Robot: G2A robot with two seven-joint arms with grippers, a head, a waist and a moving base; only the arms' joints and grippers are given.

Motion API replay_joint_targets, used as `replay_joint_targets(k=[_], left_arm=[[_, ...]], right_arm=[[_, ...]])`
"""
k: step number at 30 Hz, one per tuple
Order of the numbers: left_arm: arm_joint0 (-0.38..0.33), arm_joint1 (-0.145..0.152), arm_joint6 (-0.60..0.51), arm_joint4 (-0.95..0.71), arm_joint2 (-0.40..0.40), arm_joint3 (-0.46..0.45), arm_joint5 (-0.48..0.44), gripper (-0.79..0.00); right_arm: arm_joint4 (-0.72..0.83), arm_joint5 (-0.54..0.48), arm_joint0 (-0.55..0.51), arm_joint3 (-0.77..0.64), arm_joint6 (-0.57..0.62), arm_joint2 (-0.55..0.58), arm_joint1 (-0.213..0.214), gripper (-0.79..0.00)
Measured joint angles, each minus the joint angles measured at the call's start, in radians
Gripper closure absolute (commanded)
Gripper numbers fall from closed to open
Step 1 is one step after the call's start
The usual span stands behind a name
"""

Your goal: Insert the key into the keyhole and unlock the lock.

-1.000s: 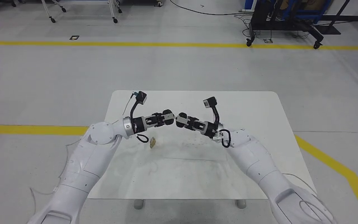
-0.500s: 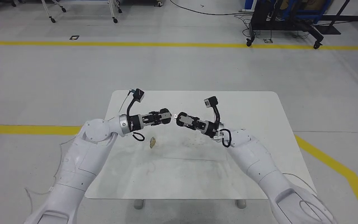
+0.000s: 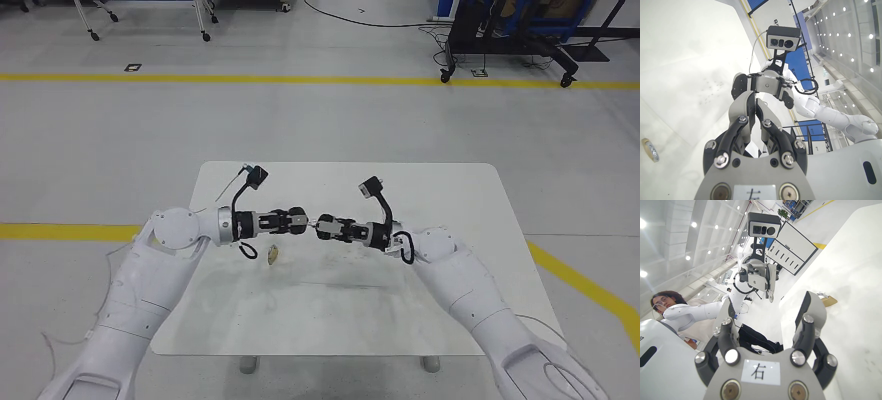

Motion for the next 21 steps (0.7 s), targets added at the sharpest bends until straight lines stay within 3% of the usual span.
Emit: replay_joint_targets(k=[9, 17, 18, 20, 21], left_arm=[[0.008, -0.003, 0.031, 0.010, 0.022, -0.006, 0.001, 0.000], [0.002, -0.003, 0.034, 0.023, 0.031, -0.012, 0.009, 0.000], [0.000, -0.004, 0.035, 0.024, 0.034, -0.012, 0.012, -0.139], [-0.002, -0.004, 0.037, 0.022, 0.036, -0.010, 0.014, -0.785], [-0.003, -0.005, 0.038, 0.016, 0.037, -0.009, 0.014, -0.785]], right_arm=[[0.046, 0.003, 0.008, 0.014, 0.033, 0.005, 0.000, -0.009], [0.067, -0.002, 0.012, 0.025, 0.049, 0.004, -0.001, 0.000], [0.069, -0.004, 0.014, 0.027, 0.054, 0.003, -0.001, 0.000], [0.069, -0.006, 0.015, 0.029, 0.057, 0.002, -0.001, 0.000], [0.069, -0.007, 0.016, 0.031, 0.059, 0.002, -0.001, 0.000]])
